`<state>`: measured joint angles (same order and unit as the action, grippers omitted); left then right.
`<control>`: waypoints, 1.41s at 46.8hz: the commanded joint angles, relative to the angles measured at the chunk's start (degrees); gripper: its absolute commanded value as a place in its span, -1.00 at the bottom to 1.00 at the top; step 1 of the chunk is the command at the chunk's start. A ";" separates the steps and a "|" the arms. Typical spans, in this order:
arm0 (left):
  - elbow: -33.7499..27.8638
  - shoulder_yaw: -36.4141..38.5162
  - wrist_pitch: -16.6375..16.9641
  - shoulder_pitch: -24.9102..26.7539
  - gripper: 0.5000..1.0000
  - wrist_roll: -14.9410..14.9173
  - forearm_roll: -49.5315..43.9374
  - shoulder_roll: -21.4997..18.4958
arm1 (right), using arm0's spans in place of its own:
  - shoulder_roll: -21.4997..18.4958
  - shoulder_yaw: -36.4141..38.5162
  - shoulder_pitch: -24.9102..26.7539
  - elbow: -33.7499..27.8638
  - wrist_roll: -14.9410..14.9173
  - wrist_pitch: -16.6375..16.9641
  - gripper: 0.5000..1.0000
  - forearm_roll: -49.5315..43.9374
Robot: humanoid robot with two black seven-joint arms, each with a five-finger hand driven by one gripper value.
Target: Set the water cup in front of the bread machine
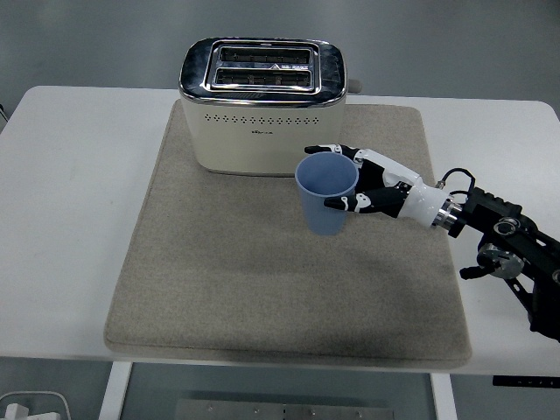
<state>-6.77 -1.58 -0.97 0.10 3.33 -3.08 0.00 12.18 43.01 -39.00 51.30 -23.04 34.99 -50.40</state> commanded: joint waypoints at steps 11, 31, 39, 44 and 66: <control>0.00 0.00 0.00 -0.01 1.00 0.01 0.00 0.00 | -4.27 -2.67 -2.05 -0.50 0.19 0.01 0.10 -0.22; 0.00 0.00 0.00 -0.01 1.00 0.01 0.00 0.00 | -10.51 -4.25 -4.33 -3.75 0.19 -3.00 0.11 -0.84; 0.00 0.00 0.00 -0.01 1.00 -0.08 0.00 0.00 | -11.83 -4.34 -4.68 -5.42 0.19 -5.37 0.11 -0.93; 0.00 0.00 0.00 -0.01 1.00 0.01 0.00 0.00 | -12.09 -4.96 -4.95 -5.51 0.19 -7.65 0.11 -0.84; 0.00 0.00 0.00 -0.01 1.00 -0.08 0.00 0.00 | -12.18 -7.07 -4.95 -6.12 0.10 -11.43 0.24 -0.84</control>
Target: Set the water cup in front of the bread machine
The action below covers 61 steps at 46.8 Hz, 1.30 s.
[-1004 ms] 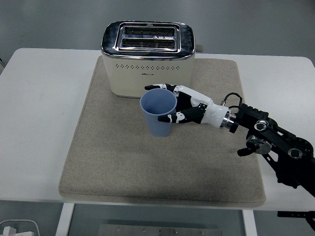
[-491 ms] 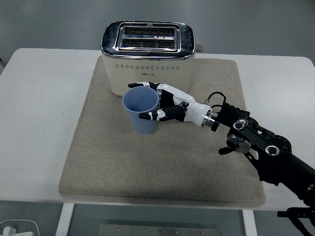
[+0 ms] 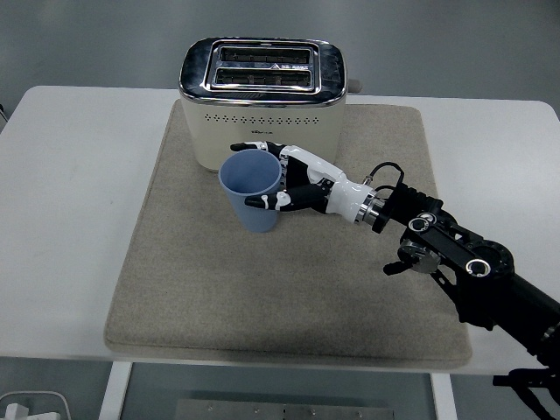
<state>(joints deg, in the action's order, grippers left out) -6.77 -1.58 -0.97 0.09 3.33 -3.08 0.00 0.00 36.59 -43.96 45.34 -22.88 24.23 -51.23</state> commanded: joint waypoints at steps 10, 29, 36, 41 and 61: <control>0.00 0.00 0.00 0.00 1.00 0.01 0.00 0.00 | 0.00 -1.17 0.02 -0.60 -0.15 -1.82 0.31 0.17; 0.00 0.00 0.00 0.00 1.00 0.01 0.00 0.00 | 0.00 -1.61 0.46 -0.60 -0.24 -1.82 0.62 0.08; 0.00 0.00 0.00 0.00 1.00 0.01 0.00 0.00 | 0.00 -2.05 0.46 -0.60 -0.24 -1.82 0.64 0.08; 0.00 0.00 0.00 0.00 1.00 -0.08 0.00 0.00 | 0.00 -2.40 0.46 -0.60 -0.24 -1.82 0.65 -0.01; 0.00 0.00 0.00 0.00 1.00 0.01 0.00 0.00 | 0.00 -2.23 0.46 -0.60 -0.41 -1.64 0.66 0.17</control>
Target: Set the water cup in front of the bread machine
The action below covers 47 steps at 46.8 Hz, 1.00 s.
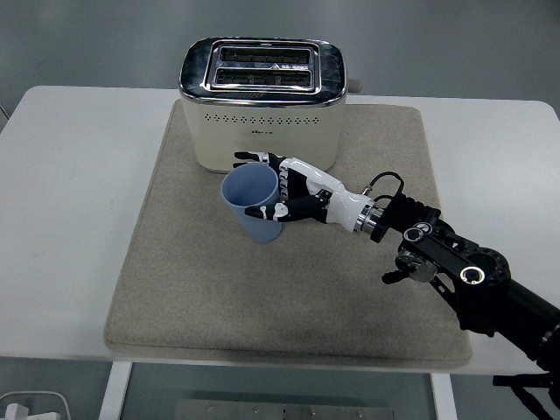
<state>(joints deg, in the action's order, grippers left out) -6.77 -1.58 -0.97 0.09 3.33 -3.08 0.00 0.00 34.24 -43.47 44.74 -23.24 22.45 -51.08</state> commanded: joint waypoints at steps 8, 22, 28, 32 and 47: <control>0.00 0.00 0.00 0.00 1.00 0.01 0.00 0.00 | 0.00 0.13 -0.12 0.00 -0.05 0.58 0.67 0.02; 0.00 0.00 0.00 0.00 1.00 0.01 0.00 0.00 | 0.00 0.30 -0.21 0.18 -0.05 1.02 0.69 0.28; 0.00 0.00 0.00 0.00 1.00 0.01 0.00 0.00 | 0.62 0.30 -0.30 0.18 -0.14 1.02 0.70 0.28; 0.00 0.00 0.00 0.00 1.00 0.01 0.00 0.00 | 0.88 0.30 -0.39 0.35 -0.14 1.02 0.69 0.28; 0.00 0.00 0.00 0.00 1.00 0.01 0.00 0.00 | 3.43 1.18 -0.65 0.79 -0.23 3.74 0.70 0.72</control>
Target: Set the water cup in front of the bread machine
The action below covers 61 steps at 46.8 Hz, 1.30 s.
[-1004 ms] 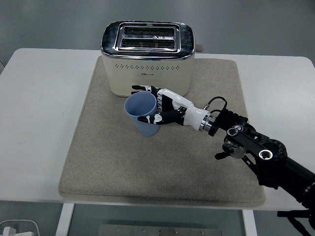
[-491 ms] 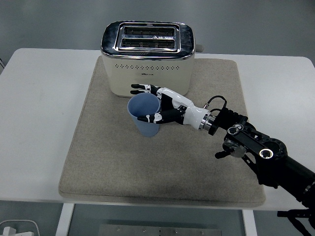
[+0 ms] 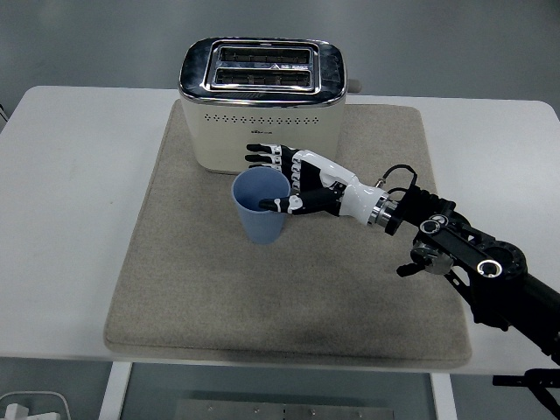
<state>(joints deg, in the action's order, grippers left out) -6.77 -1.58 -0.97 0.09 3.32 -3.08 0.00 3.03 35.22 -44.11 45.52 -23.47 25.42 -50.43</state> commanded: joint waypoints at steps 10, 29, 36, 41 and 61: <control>0.00 0.00 0.00 -0.01 1.00 0.02 0.00 0.00 | 1.02 0.29 -0.36 0.71 -0.09 1.74 0.70 0.24; 0.00 0.00 0.00 -0.01 1.00 0.02 0.00 0.00 | 2.69 0.56 -1.41 1.15 -0.26 3.32 0.69 0.86; 0.00 0.00 0.00 -0.01 1.00 -0.07 0.00 0.00 | 4.79 1.26 -1.50 1.15 -0.44 5.07 0.70 2.09; 0.00 0.00 0.00 -0.01 1.00 0.02 0.00 0.00 | 6.55 2.14 -1.50 1.15 -1.14 6.83 0.70 2.09; 0.00 0.00 0.00 -0.01 1.00 -0.07 0.00 0.00 | 12.53 3.46 -0.97 1.15 -3.25 9.58 0.69 2.18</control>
<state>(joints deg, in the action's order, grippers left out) -6.77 -1.58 -0.97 0.09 3.31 -3.08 0.00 14.96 38.60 -45.10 46.68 -26.54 35.00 -48.28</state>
